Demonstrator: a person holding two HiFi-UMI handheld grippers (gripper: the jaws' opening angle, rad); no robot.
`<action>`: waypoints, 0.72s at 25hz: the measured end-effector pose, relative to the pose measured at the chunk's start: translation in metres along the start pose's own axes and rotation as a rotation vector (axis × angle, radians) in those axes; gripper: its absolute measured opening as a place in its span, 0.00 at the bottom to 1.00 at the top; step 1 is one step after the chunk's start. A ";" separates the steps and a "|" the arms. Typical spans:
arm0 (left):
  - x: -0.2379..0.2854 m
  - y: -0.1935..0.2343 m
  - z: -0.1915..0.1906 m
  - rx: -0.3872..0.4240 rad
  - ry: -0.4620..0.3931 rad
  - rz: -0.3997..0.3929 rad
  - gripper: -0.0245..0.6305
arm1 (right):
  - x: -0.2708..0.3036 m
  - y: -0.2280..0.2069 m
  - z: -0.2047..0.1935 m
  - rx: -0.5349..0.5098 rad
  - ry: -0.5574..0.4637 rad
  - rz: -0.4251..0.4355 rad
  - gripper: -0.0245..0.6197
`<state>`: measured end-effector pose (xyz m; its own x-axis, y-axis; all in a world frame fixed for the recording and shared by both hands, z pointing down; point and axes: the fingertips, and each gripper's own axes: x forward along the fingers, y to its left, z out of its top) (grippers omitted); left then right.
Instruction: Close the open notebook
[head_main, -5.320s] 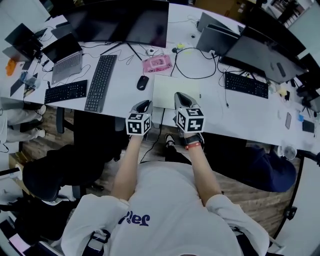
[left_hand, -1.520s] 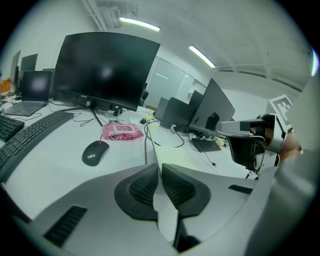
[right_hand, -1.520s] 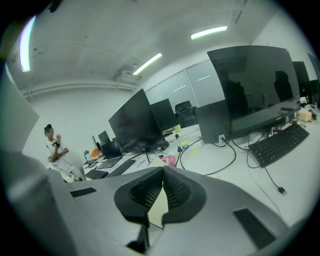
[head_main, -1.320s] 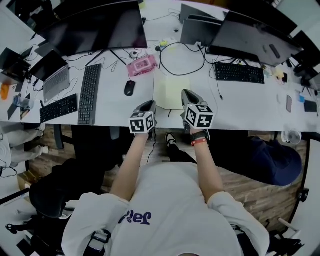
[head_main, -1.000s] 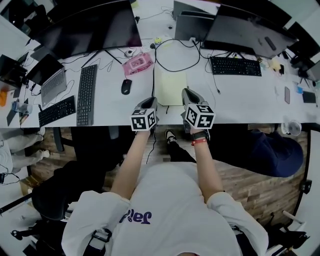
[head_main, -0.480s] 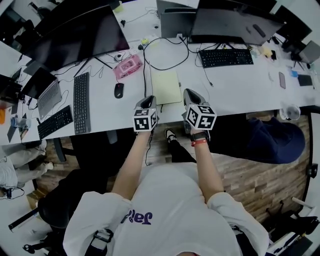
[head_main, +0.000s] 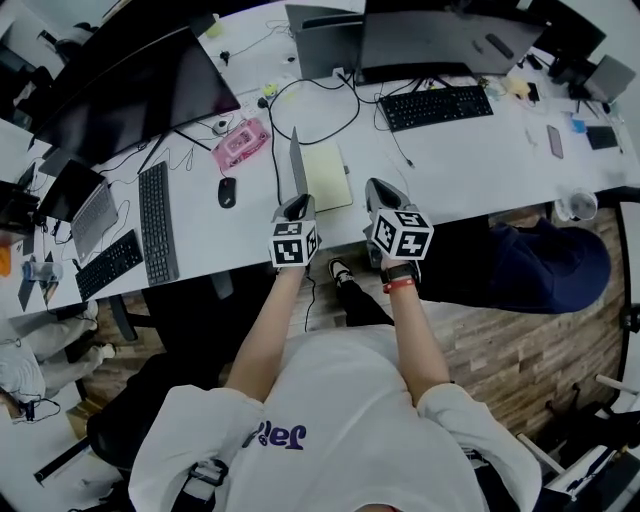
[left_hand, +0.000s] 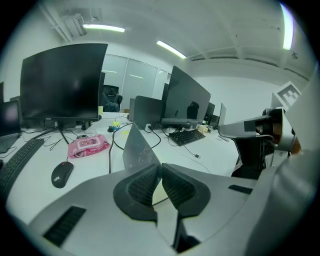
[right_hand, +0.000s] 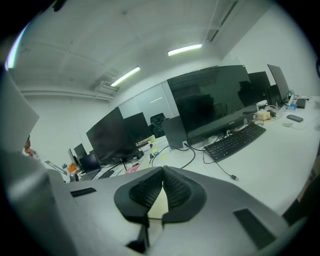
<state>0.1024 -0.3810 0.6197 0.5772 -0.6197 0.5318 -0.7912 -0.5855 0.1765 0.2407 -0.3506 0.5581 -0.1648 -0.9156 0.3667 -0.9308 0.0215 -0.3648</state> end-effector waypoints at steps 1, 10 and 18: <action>0.001 -0.002 -0.001 0.005 0.003 -0.001 0.10 | 0.000 -0.002 -0.001 0.002 0.000 -0.002 0.04; 0.013 -0.016 -0.001 0.040 0.023 -0.011 0.10 | 0.004 -0.007 -0.003 0.021 0.007 0.007 0.04; 0.026 -0.028 -0.004 0.076 0.034 -0.032 0.11 | 0.005 -0.019 -0.011 0.053 0.011 -0.007 0.04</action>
<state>0.1389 -0.3789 0.6323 0.5939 -0.5829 0.5545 -0.7541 -0.6436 0.1309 0.2541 -0.3518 0.5761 -0.1619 -0.9114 0.3783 -0.9134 -0.0067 -0.4070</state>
